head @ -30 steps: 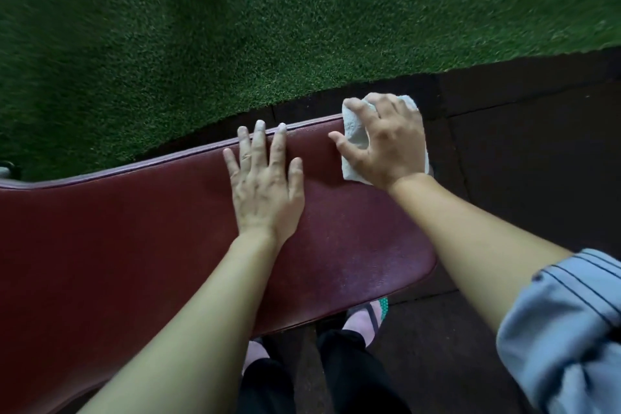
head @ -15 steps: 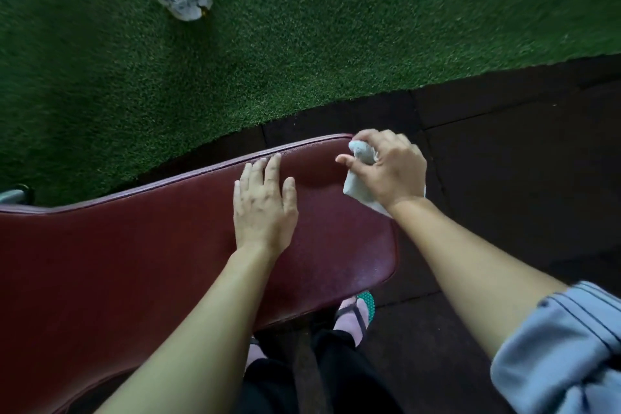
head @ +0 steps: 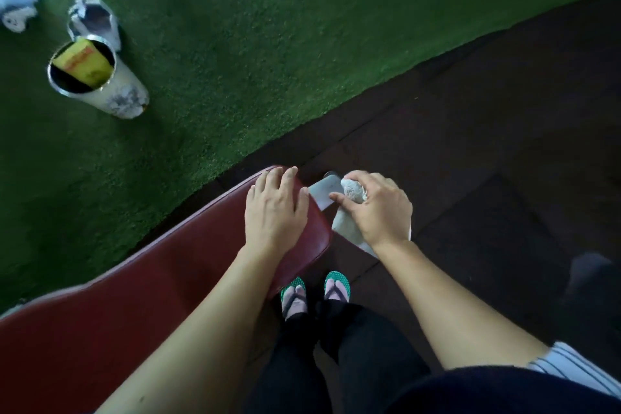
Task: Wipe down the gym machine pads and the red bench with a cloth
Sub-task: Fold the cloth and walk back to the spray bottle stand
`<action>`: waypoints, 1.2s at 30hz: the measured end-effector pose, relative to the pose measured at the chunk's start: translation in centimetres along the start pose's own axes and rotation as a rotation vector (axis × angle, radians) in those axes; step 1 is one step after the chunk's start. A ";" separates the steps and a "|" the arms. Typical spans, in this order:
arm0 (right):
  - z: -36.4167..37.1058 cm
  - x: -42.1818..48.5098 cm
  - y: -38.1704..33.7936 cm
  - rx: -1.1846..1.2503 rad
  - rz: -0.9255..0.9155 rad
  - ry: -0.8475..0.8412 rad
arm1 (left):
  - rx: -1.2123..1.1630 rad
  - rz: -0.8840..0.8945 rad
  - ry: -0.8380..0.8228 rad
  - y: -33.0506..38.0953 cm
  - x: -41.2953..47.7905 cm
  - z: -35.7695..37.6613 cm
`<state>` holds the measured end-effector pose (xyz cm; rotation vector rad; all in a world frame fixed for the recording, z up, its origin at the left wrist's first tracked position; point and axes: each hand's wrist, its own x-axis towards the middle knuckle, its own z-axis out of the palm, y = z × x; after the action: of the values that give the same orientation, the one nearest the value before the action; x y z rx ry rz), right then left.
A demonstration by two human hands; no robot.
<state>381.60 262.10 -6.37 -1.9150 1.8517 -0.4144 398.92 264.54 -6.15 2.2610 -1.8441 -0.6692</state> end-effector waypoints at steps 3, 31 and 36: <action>-5.0 -2.2 -0.2 -0.027 0.036 0.068 | 0.027 0.105 -0.018 3.5 -1.2 -2.9; -38.3 8.4 31.2 -0.008 0.546 0.260 | 0.127 0.537 -0.195 51.6 11.5 4.4; -42.6 16.5 36.9 0.024 0.575 0.260 | 0.089 0.539 -0.185 60.1 19.0 5.1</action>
<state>329.27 241.00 9.96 -1.2671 2.4347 -0.5001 345.88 233.09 7.80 1.6584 -2.4677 -0.7220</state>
